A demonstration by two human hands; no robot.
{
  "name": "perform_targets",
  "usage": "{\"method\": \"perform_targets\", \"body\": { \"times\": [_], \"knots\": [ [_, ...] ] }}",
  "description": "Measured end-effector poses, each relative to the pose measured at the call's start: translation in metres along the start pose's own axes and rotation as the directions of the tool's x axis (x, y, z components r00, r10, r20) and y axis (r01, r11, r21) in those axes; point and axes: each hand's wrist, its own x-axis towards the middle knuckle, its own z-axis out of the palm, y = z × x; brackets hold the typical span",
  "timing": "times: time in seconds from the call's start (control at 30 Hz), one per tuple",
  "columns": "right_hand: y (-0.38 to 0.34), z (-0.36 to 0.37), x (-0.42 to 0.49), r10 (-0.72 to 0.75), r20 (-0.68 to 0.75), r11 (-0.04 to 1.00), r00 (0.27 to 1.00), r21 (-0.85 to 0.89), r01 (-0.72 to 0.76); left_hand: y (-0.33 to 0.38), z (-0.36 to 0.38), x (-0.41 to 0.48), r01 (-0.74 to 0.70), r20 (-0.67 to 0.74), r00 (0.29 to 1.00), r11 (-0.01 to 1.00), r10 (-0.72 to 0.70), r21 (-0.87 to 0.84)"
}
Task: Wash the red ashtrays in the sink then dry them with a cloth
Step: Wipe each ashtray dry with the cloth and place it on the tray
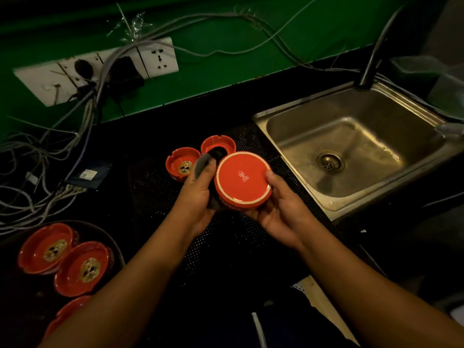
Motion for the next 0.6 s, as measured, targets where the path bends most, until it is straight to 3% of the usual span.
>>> {"method": "perform_targets", "body": {
  "times": [0.13, 0.17, 0.23, 0.3, 0.4, 0.43, 0.53, 0.6],
  "knots": [
    [-0.002, -0.007, -0.002, 0.009, 0.035, 1.0, 0.999, 0.012, -0.009, 0.003, 0.006, -0.002, -0.195, -0.143, 0.967, 0.973, 0.212, 0.126],
    [-0.003, -0.008, -0.001, 0.005, 0.042, 0.999, 0.999, 0.035, -0.007, 0.005, 0.008, -0.007, -0.272, -0.13, 0.946, 0.944, 0.298, 0.185],
    [-0.006, -0.009, 0.001, -0.008, 0.056, 0.995, 0.998, 0.103, 0.002, 0.002, 0.01, -0.015, -0.406, 0.067, 0.911, 0.858, 0.407, 0.316],
    [-0.008, -0.008, 0.005, -0.002, 0.06, 0.991, 0.998, 0.131, -0.006, -0.009, 0.014, -0.024, -0.467, 0.358, 0.878, 0.726, 0.316, 0.505],
    [-0.001, -0.007, 0.012, 0.024, 0.028, 0.99, 0.999, 0.136, -0.028, -0.024, 0.017, -0.031, -0.591, 0.56, 0.807, 0.247, 0.186, 0.768],
    [0.003, -0.006, 0.012, 0.023, 0.01, 0.992, 1.0, 0.123, -0.024, -0.023, 0.018, -0.03, -0.605, 0.581, 0.795, 0.161, 0.173, 0.78],
    [0.013, -0.008, 0.007, 0.031, 0.009, 0.997, 0.999, 0.07, -0.032, -0.016, 0.016, -0.015, -0.56, 0.55, 0.818, 0.015, 0.168, 0.828],
    [0.018, -0.007, 0.001, 0.042, 0.079, 0.998, 0.996, 0.044, -0.046, -0.006, 0.011, -0.002, -0.481, 0.467, 0.869, 0.056, 0.164, 0.875]
  ]
}}
